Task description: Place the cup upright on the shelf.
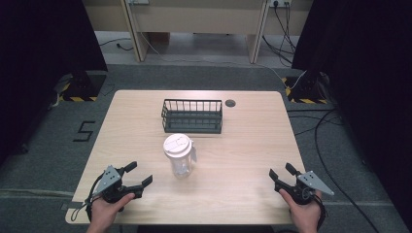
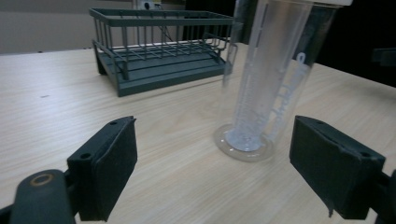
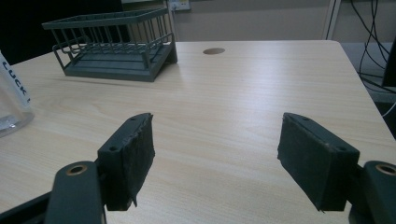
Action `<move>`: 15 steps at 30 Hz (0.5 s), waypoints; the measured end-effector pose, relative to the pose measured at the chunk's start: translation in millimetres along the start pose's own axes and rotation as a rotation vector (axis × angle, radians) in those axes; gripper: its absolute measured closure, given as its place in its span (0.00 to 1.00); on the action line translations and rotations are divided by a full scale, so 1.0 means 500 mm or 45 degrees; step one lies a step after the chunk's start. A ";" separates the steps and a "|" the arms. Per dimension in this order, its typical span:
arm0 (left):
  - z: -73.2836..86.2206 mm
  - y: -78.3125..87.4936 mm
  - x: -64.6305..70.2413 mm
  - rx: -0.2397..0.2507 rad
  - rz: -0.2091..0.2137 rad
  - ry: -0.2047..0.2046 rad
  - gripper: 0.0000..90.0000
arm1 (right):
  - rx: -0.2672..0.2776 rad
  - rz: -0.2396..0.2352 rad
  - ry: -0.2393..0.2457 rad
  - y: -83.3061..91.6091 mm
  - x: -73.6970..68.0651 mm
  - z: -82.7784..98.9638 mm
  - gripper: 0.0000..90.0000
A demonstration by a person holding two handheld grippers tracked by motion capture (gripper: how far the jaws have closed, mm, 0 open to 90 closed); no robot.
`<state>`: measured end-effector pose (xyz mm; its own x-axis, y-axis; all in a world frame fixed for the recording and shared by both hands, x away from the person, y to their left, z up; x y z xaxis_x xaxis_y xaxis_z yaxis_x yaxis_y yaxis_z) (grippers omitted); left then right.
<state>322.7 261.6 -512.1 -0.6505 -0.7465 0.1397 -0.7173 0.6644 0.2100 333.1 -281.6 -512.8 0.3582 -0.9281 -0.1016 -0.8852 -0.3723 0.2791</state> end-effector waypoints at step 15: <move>-0.016 -0.038 0.035 -0.018 0.076 -0.037 0.16 | -0.002 -0.007 -0.001 0.000 -0.008 0.002 0.30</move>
<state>326.9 235.5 -505.9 -0.6994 -0.7039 0.1240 -0.6733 0.7071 0.2160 331.2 -278.2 -513.5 0.3629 -0.9260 -0.1037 -0.8828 -0.3773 0.2800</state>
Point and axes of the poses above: each handheld gripper's, and its own axes: y roughly backward along the jaws, z roughly out of its underside, x roughly to its right, the point moved 2 cm from there along -y, roughly forward along the jaws, and after that the axes turned 2 degrees about z, right-handed, at the moved point
